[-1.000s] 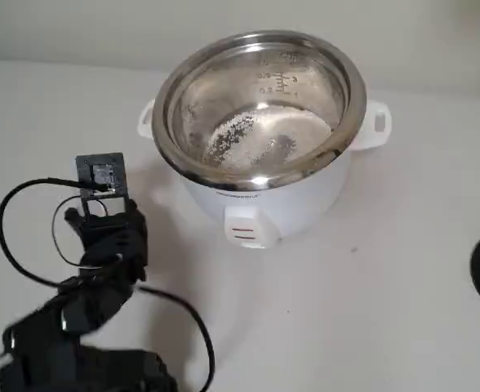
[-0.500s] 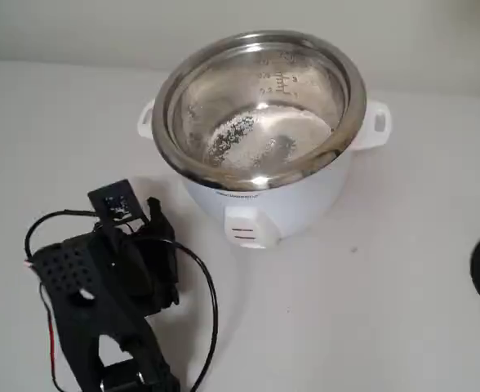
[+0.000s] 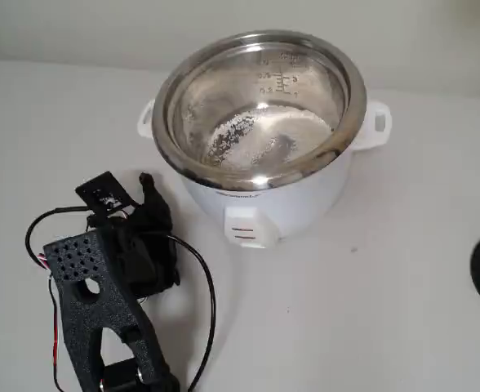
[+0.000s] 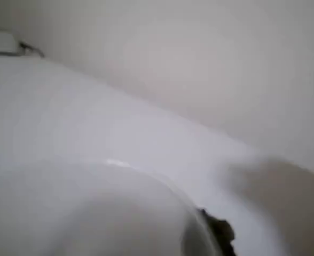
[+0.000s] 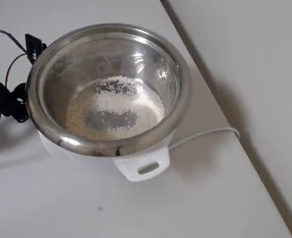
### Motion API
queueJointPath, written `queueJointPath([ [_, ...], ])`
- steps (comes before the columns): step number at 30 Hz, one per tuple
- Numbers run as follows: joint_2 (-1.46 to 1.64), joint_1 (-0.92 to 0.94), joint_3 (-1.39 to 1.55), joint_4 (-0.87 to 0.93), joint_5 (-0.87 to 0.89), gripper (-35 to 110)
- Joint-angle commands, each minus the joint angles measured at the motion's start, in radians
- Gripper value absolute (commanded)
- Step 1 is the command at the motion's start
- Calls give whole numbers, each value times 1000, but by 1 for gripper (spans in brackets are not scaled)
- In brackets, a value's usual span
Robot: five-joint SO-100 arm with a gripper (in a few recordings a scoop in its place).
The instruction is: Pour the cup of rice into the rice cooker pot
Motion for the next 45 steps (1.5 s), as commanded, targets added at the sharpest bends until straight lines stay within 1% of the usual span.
queueJointPath([
  [1, 80, -8, 35, -69, 21, 56],
  [7, 333, -32, 216, -74, 51, 55],
  [10, 482, -43, 298, -37, 69, 54],
  [14, 736, -46, 420, 98, 95, 53],
  [18, 1008, -29, 505, 273, 130, 52],
  [24, 1486, 44, 565, 695, 219, 50],
  [29, 1876, 161, 595, 1098, 374, 49],
  [32, 2097, 253, 597, 1355, 514, 47],
  [37, 2378, 397, 589, 1678, 764, 41],
  [40, 2536, 466, 589, 1884, 920, 36],
  [42, 2543, 525, 532, 2031, 1065, 32],
  [45, 2543, 601, 474, 2183, 1276, 21],
])
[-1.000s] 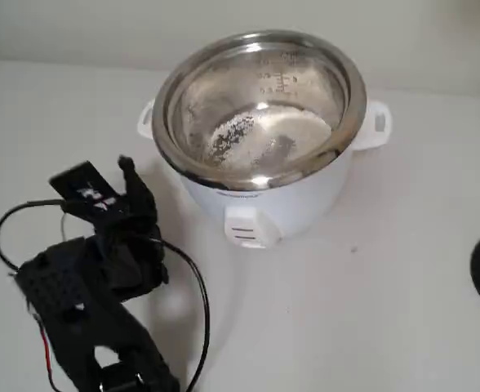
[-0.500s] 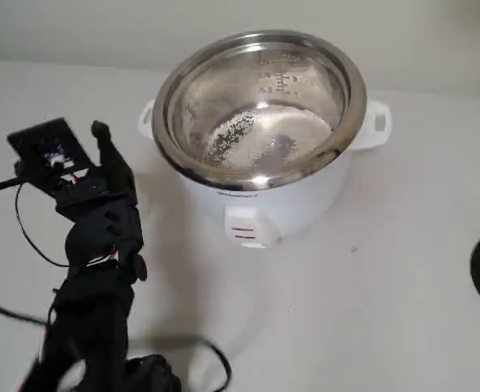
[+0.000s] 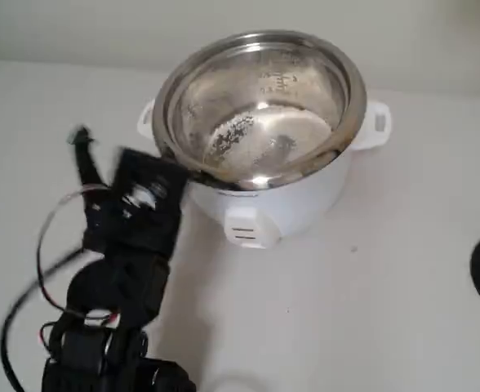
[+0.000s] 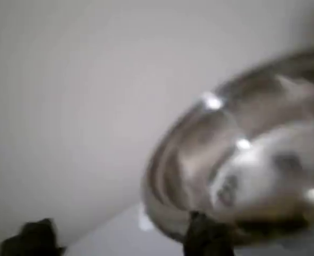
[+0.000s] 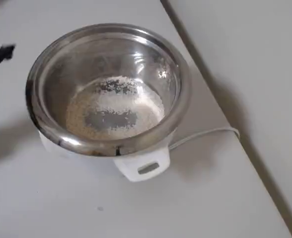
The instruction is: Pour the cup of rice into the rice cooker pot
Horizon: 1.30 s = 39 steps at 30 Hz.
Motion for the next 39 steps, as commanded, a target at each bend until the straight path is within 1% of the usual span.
queueJointPath([
  [1, 49, 94, -115, 236, 308, 19],
  [3, 49, 94, -153, 402, 436, 12],
  [5, 49, 92, -175, 545, 557, 9],
  [9, 49, 97, -164, 749, 653, 1],
  [12, 49, 81, -112, 851, 680, 0],
  [16, 49, 123, 11, 790, 669, 0],
  [19, 49, 109, 132, 772, 667, 0],
  [24, 49, 106, 296, 684, 686, 0],
  [39, 49, 106, 296, 684, 695, 0],
])
